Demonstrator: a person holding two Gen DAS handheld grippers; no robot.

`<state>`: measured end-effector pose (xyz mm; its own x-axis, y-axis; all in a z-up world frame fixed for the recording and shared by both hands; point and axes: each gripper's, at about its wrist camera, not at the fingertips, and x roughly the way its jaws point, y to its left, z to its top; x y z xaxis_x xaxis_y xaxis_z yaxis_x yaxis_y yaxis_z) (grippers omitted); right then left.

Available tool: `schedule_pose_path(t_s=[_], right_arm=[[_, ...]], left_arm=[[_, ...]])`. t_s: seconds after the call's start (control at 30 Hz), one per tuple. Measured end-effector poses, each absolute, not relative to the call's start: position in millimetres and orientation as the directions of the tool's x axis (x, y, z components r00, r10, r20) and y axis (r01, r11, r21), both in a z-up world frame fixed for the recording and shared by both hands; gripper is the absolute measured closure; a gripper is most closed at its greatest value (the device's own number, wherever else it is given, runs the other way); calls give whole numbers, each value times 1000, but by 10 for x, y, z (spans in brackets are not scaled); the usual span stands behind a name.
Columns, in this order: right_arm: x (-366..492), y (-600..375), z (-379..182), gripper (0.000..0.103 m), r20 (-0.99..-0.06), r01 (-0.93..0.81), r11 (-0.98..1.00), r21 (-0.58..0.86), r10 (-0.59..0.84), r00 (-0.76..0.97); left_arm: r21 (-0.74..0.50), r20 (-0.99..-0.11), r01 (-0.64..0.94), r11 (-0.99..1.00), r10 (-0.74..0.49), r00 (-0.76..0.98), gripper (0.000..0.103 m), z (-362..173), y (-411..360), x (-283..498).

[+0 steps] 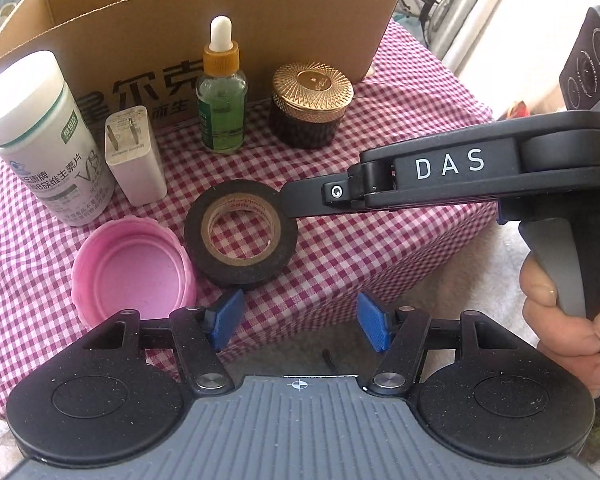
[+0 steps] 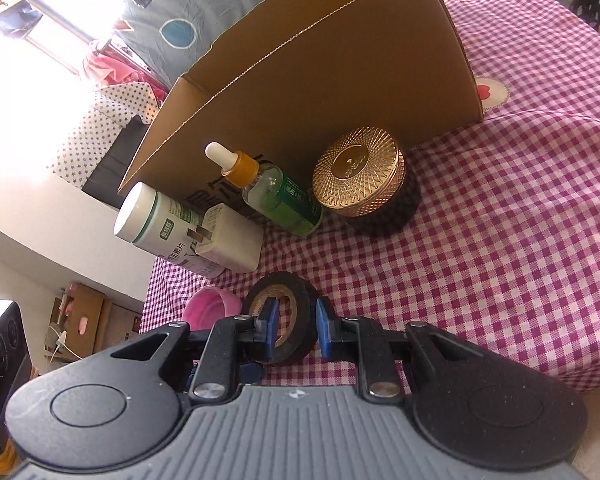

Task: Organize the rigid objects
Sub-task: 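Move both grippers down to the black electrical tape roll on the cloth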

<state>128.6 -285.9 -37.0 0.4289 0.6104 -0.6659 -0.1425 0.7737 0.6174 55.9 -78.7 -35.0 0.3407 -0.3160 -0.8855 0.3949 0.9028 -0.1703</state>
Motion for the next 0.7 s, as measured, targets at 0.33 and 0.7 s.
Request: schedule_pose_path(t_s=[0.33, 0.7], right_arm=[[1359, -2808, -438, 81, -673, -133, 770, 624, 616, 410], [1340, -2910, -436, 81, -668, -120, 765, 632, 617, 415]], left_arm=[[-169, -881, 394, 903, -318, 351, 40, -335, -829, 673], [-191, -874, 417, 889, -347, 339, 40, -376, -949, 719]])
